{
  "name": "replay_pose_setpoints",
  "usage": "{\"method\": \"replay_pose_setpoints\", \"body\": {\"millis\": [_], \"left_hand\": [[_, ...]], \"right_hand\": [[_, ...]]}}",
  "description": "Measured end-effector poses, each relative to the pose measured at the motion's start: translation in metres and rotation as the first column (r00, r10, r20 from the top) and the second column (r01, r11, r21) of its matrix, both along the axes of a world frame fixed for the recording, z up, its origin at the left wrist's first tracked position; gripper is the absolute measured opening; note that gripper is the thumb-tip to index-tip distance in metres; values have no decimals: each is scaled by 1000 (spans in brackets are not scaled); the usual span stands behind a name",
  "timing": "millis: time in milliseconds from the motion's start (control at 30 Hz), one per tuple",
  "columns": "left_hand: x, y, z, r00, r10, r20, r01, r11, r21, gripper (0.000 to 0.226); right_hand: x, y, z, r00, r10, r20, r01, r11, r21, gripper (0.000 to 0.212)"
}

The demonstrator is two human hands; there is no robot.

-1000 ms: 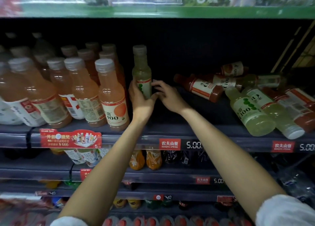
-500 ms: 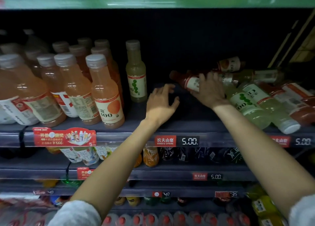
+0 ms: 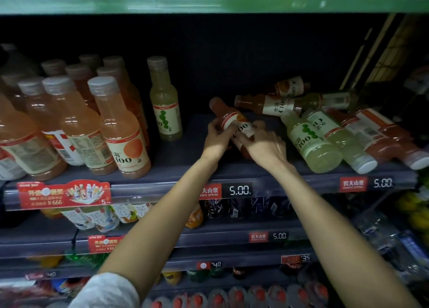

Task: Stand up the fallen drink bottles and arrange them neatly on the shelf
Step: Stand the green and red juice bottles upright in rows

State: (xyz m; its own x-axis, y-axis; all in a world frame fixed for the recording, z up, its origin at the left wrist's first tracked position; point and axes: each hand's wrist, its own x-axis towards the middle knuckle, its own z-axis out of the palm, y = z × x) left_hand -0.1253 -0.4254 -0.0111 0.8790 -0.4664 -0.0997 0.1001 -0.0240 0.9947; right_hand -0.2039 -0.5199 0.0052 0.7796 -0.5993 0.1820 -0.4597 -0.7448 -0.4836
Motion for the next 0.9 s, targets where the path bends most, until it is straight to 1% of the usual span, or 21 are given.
{"method": "replay_pose_setpoints", "body": {"millis": [33,67,100,167,200,233,300,367,467,600,700,767,800,900], "left_hand": [[-4,2,1,998,34,-54,-39,993,-108,62],[-8,4,3,996,71,-50,-78,983,-164,63],[-11,7,6,994,106,-7,-106,975,-194,65],[-16,17,9,969,199,146,-160,958,-238,66],[-19,24,10,939,246,241,-184,949,-255,68],[-20,31,8,896,284,340,-200,944,-262,71],[-22,46,2,796,325,511,-237,944,-230,76],[-19,61,-2,706,359,610,-312,932,-186,79],[-9,81,-1,619,385,685,-415,901,-131,79],[0,102,-1,469,314,826,-553,833,-3,76],[1,115,-9,332,230,915,-573,819,3,68],[4,121,-14,256,167,952,-571,821,9,60],[5,123,-16,244,142,959,-569,822,23,57],[7,126,-19,273,89,958,-558,825,82,52]], "right_hand": [[-7,6,-3,998,3,66,-8,997,75,59],[-12,12,-8,990,20,141,-39,990,137,60],[-16,18,-11,974,56,219,-98,978,186,61],[-16,26,-15,934,122,334,-225,930,290,63],[-14,28,-16,925,143,353,-268,903,337,64],[-11,30,-15,920,176,350,-302,889,346,65],[-1,34,-16,919,252,303,-344,889,303,65],[11,44,-17,903,315,292,-400,865,304,60],[30,61,-19,876,345,336,-447,842,302,58],[52,83,-23,854,354,382,-472,837,279,57],[61,95,-26,821,353,449,-510,805,301,59],[64,101,-26,810,312,496,-511,789,340,63],[66,104,-26,814,290,504,-503,786,360,63],[74,109,-23,821,292,490,-497,789,362,53]]}}
